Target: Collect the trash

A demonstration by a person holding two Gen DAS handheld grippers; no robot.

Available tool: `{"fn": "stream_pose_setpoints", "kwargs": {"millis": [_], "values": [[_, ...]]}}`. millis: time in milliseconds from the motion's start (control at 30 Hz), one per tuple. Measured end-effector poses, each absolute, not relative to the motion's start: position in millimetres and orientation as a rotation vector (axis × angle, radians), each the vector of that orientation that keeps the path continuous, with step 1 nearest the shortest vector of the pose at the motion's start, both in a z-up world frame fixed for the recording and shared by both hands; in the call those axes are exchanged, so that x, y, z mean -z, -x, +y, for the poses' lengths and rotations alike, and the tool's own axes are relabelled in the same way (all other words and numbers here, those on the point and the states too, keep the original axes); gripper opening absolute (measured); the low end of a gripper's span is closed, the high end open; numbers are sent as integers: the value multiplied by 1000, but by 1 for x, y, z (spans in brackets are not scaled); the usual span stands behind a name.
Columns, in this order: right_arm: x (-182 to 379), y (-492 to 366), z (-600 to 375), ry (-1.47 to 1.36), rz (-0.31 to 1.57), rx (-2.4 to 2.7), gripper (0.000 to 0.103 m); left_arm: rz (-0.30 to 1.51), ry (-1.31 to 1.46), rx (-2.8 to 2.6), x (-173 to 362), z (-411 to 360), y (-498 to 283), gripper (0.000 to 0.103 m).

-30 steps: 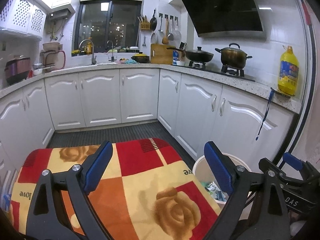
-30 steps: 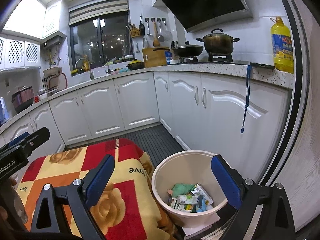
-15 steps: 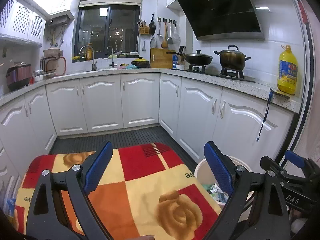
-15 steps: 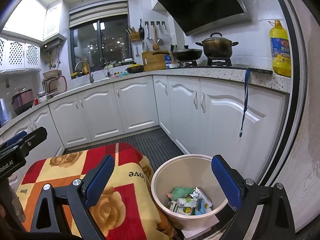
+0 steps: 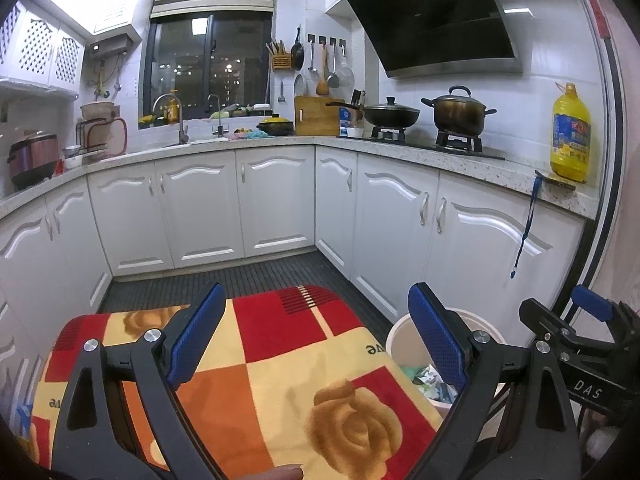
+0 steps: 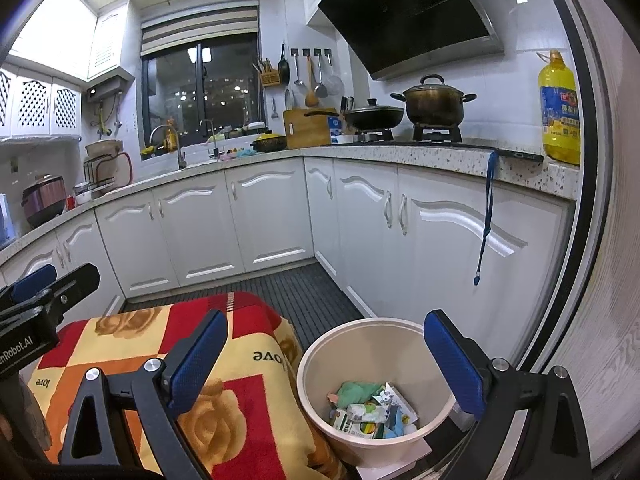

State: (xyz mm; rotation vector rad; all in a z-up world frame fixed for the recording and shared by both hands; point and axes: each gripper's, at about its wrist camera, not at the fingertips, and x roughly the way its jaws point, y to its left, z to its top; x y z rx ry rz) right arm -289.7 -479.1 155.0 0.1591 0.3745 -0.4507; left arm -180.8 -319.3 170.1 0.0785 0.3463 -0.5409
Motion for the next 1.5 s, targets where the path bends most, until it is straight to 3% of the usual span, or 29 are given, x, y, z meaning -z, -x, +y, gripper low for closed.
{"fn": "stream_pose_setpoints", "kwargs": {"millis": [1500], "values": [[-156,286,-481,-159,378,446,98,378,-69,555,-167,-321,176,93]]}}
